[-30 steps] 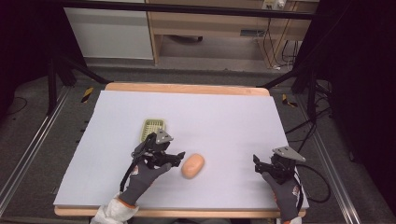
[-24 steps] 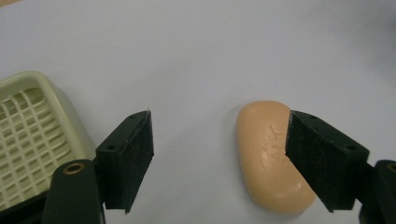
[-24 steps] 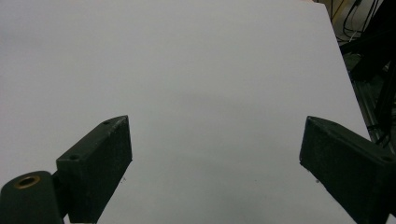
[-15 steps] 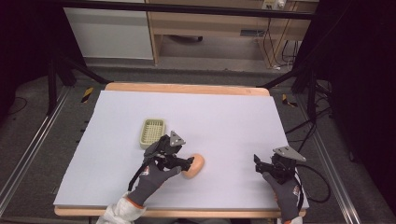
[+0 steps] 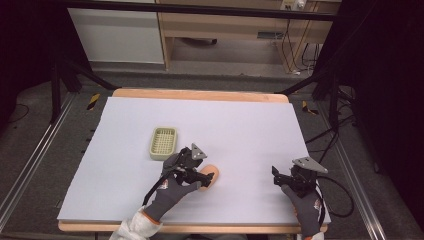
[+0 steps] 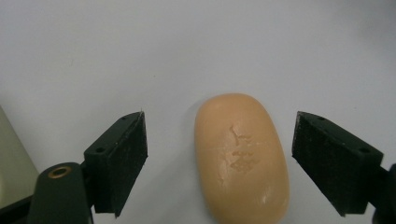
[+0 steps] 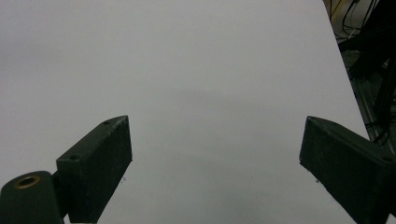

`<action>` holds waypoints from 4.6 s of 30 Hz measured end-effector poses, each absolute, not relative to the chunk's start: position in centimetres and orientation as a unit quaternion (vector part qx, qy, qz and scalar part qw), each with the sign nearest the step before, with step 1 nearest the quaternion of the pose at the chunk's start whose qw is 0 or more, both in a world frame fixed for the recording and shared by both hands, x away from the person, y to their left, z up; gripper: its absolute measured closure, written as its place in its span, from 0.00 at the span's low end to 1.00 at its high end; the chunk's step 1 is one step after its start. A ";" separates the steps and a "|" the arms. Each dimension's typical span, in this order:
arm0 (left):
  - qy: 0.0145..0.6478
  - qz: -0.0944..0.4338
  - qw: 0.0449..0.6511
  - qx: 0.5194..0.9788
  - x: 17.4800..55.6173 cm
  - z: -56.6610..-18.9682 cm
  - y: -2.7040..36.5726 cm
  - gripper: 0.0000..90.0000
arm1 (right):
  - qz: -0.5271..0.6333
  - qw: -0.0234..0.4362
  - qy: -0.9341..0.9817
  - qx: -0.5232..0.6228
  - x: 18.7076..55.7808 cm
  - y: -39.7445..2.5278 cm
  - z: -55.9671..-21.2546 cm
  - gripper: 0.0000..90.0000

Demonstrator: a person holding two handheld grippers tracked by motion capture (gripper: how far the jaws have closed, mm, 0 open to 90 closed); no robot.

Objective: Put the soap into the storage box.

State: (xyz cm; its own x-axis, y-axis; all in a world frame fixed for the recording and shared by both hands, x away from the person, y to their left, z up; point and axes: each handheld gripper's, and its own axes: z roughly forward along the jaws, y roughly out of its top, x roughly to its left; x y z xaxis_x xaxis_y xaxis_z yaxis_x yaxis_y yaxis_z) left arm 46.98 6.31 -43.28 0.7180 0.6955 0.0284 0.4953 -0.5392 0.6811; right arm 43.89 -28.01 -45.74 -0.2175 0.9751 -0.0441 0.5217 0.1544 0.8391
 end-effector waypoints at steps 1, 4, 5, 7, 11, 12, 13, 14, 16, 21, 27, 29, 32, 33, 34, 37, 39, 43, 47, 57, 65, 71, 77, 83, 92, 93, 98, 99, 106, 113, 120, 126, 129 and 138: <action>0.343 0.150 0.332 0.866 47.0 -43.3 6.3 0.19 | 0.361 0.313 0.692 0.541 43.9 -28.0 -45.7 0.11; 0.343 0.148 0.330 0.867 47.0 -43.5 6.1 0.19 | 0.361 0.311 0.692 0.541 43.9 -28.0 -45.8 0.11; 0.343 0.148 0.329 0.867 47.0 -43.6 6.0 0.19 | 0.361 0.311 0.692 0.542 43.9 -27.9 -45.8 0.11; 0.343 0.145 0.325 0.869 47.1 -43.7 5.9 0.19 | 0.360 0.311 0.693 0.541 43.9 -27.9 -45.8 0.11; 0.341 0.140 0.321 0.873 47.0 -44.1 5.8 0.17 | 0.361 0.310 0.693 0.542 43.9 -27.9 -45.8 0.11; 0.342 0.140 0.321 0.872 47.0 -44.2 5.7 0.17 | 0.362 0.310 0.693 0.542 43.9 -27.9 -45.8 0.11; 0.342 0.140 0.321 0.872 47.0 -44.2 5.7 0.17 | 0.362 0.310 0.693 0.542 43.9 -27.9 -45.8 0.11; 0.343 0.138 0.316 0.874 47.0 -44.4 5.6 0.17 | 0.361 0.310 0.693 0.542 43.9 -27.9 -45.8 0.11; 0.344 0.135 0.312 0.875 47.0 -44.7 5.5 0.17 | 0.361 0.308 0.694 0.542 44.0 -27.9 -45.8 0.11; 0.344 0.135 0.307 0.877 46.9 -45.3 5.3 0.19 | 0.361 0.304 0.695 0.543 44.0 -27.9 -45.9 0.11; 0.341 0.128 0.297 0.883 47.0 -46.0 4.8 0.19 | 0.358 0.304 0.697 0.541 44.0 -27.9 -45.9 0.11; 0.341 0.128 0.293 0.884 47.0 -46.2 4.6 0.19 | 0.358 0.303 0.697 0.542 44.0 -27.9 -45.9 0.11; 0.342 0.126 0.288 0.886 47.0 -46.4 4.5 0.21 | 0.358 0.303 0.697 0.543 44.0 -27.9 -45.9 0.11; 0.343 0.126 0.285 0.886 47.1 -46.5 4.4 0.22 | 0.359 0.302 0.697 0.543 44.0 -27.9 -45.9 0.11; 0.343 0.126 0.285 0.886 47.1 -46.5 4.4 0.22 | 0.359 0.302 0.697 0.543 44.0 -27.9 -45.9 0.11; 0.346 0.125 0.282 0.886 47.2 -46.7 4.5 0.25 | 0.358 0.303 0.697 0.542 44.0 -27.8 -45.9 0.11; 0.348 0.122 0.281 0.886 47.3 -46.8 4.5 0.25 | 0.358 0.302 0.698 0.542 44.0 -27.8 -46.0 0.11; 0.348 0.118 0.279 0.887 47.2 -46.8 4.4 0.30 | 0.357 0.302 0.697 0.543 44.0 -27.9 -46.0 0.11; 0.349 0.117 0.277 0.888 47.2 -46.8 4.3 0.32 | 0.358 0.301 0.697 0.544 44.1 -27.9 -46.0 0.11; 0.349 0.117 0.279 0.887 47.1 -46.8 4.3 0.34 | 0.355 0.300 0.699 0.544 44.1 -27.9 -46.1 0.11; 0.348 0.116 0.283 0.887 47.1 -46.7 4.4 0.34 | 0.356 0.299 0.700 0.543 44.0 -27.9 -46.1 0.11; 0.345 0.115 0.291 0.885 46.9 -46.0 4.7 0.35 | 0.356 0.299 0.699 0.543 44.1 -27.9 -46.2 0.11; 0.345 0.112 0.295 0.884 46.7 -45.6 5.0 0.35 | 0.356 0.299 0.698 0.545 44.0 -28.0 -46.1 0.11; 0.349 0.117 0.306 0.878 46.7 -44.9 5.5 0.35 | 0.356 0.298 0.698 0.545 44.0 -27.9 -46.1 0.11; 0.357 0.124 0.327 0.866 46.6 -43.6 6.3 0.35 | 0.359 0.298 0.696 0.545 44.0 -27.9 -46.1 0.11; 0.357 0.124 0.327 0.866 46.6 -43.6 6.3 0.35 | 0.359 0.298 0.696 0.545 44.0 -27.9 -46.1 0.11; 0.361 0.122 0.328 0.864 46.8 -43.3 6.8 0.35 | 0.368 0.293 0.691 0.549 43.9 -28.1 -46.1 0.11; 0.361 0.121 0.329 0.864 47.0 -43.3 6.9 0.35 | 0.370 0.291 0.690 0.549 44.0 -28.1 -46.1 0.11; 0.372 0.122 0.339 0.855 47.4 -42.7 7.9 0.35 | 0.365 0.292 0.692 0.550 44.1 -28.0 -46.2 0.10; 0.384 0.135 0.351 0.843 47.7 -41.5 9.2 0.35 | 0.364 0.296 0.693 0.547 44.0 -27.9 -46.2 0.10; 0.395 0.147 0.364 0.831 48.1 -40.4 10.6 0.35 | 0.366 0.295 0.692 0.547 44.0 -27.9 -46.2 0.10; 0.412 0.157 0.380 0.813 48.7 -39.2 12.6 0.35 | 0.366 0.297 0.693 0.546 43.9 -27.8 -46.1 0.10; 0.420 0.159 0.385 0.806 48.9 -38.9 13.2 0.35 | 0.366 0.301 0.692 0.544 43.9 -27.9 -46.1 0.10; 0.432 0.170 0.384 0.798 49.8 -38.6 14.6 0.35 | 0.367 0.299 0.693 0.544 43.8 -27.7 -46.1 0.10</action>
